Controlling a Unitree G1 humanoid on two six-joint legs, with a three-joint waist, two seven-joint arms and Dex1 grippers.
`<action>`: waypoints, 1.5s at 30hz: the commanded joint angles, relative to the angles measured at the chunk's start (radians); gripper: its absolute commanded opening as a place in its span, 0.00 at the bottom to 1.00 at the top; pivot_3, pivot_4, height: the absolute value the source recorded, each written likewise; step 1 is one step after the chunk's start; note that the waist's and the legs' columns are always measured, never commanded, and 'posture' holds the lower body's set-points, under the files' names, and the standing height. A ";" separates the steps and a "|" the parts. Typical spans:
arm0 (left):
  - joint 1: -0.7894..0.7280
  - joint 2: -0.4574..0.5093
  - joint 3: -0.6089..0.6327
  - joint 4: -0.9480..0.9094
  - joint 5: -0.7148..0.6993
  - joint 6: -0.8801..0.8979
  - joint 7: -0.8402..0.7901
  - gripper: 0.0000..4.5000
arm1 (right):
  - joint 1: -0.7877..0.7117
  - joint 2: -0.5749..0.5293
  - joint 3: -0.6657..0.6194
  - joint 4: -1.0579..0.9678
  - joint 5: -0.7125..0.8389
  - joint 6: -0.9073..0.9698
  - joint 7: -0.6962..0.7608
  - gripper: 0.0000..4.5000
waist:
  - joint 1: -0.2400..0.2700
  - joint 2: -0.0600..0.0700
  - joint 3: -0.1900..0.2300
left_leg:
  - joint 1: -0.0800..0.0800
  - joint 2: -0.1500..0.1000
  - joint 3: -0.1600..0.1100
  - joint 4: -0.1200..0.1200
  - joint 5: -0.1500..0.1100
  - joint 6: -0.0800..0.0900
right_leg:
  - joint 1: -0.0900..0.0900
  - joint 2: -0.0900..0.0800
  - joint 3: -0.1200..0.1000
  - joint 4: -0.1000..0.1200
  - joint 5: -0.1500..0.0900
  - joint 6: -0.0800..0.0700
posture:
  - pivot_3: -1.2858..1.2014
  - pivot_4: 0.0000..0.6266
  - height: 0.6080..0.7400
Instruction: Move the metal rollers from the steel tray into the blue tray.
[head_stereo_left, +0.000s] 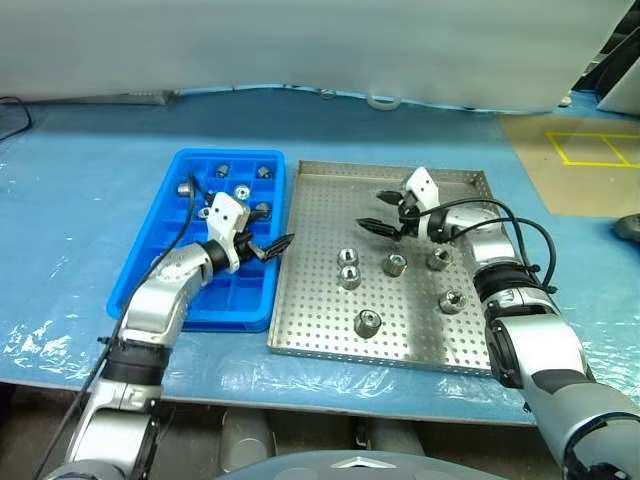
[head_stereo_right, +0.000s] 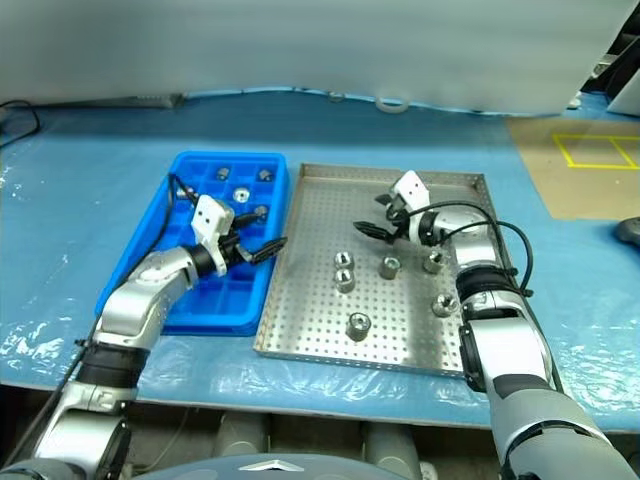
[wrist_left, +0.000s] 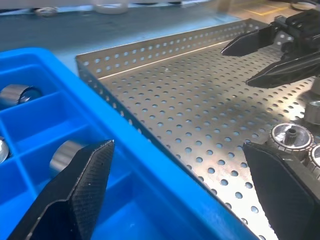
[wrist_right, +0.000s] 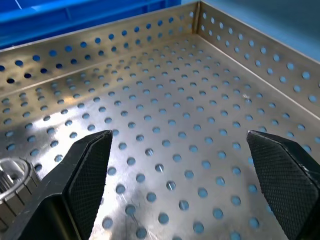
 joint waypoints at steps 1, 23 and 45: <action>-0.129 0.054 -0.033 0.106 0.009 -0.039 -0.148 1.00 | 0.024 -0.035 -0.023 -0.074 0.019 0.013 -0.015 0.99 | -0.001 0.000 0.000 | 0.000 0.000 0.000 0.000 0.000 0.000 | 0.000 0.000 0.000 0.000 0.000 0.000 | 0.46 0.24 1.00; -0.777 -0.156 -0.164 1.075 0.282 -0.440 -0.493 1.00 | 0.245 -0.089 -0.048 -0.374 0.054 0.136 -0.123 0.99 | -0.046 -0.002 0.001 | 0.012 -0.003 0.006 0.000 -0.003 0.004 | 0.013 -0.001 0.007 -0.008 0.004 0.006 | 0.38 0.24 1.00; -0.600 -0.304 -0.155 1.083 0.363 -0.564 -0.352 1.00 | 0.313 -0.083 -0.037 -0.455 0.055 0.173 -0.163 0.99 | -0.058 -0.005 0.003 | 0.019 -0.006 0.022 -0.003 -0.008 0.013 | 0.014 -0.002 0.025 -0.020 0.009 0.011 | 0.37 0.24 1.00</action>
